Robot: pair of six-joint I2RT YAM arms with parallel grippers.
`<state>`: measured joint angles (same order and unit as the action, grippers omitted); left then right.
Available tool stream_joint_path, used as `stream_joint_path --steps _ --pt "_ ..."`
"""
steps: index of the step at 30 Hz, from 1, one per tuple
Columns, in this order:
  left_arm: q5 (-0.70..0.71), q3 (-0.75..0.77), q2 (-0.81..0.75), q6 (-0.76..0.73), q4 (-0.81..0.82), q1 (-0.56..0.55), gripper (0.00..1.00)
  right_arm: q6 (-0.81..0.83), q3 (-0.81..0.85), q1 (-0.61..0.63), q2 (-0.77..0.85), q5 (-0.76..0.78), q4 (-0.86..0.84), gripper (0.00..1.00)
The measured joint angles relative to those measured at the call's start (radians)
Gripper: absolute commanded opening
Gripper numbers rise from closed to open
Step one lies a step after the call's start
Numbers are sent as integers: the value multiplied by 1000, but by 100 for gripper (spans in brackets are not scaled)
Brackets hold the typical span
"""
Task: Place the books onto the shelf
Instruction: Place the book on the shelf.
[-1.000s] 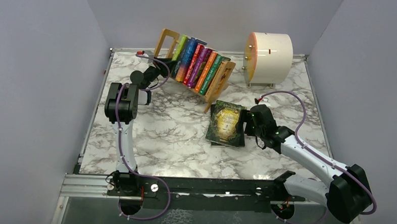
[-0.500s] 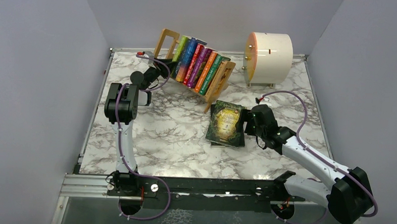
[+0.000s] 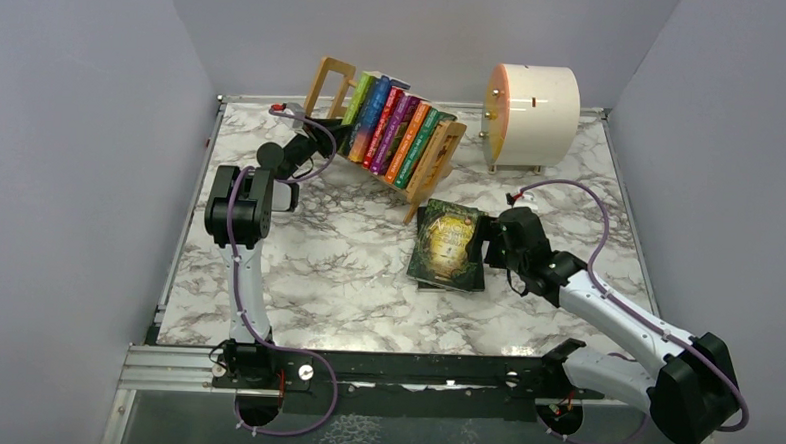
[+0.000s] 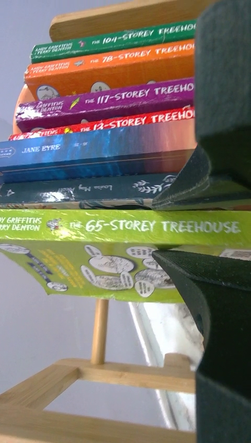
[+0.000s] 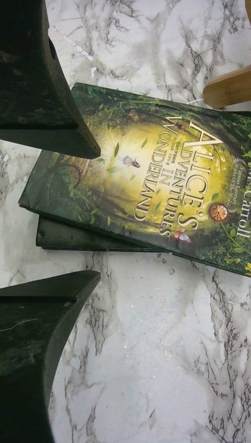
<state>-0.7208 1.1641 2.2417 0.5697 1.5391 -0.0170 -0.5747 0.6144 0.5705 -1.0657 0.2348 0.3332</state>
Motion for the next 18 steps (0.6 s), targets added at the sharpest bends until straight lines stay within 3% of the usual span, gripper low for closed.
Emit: stream_joint_path --steps 5,18 --pt "-35 -41 -7 19 0 1 36 0 0 0 0 -6 -5 77" --pt "-42 -62 -8 24 0 0 43 0 0 0 12 -12 -5 77"
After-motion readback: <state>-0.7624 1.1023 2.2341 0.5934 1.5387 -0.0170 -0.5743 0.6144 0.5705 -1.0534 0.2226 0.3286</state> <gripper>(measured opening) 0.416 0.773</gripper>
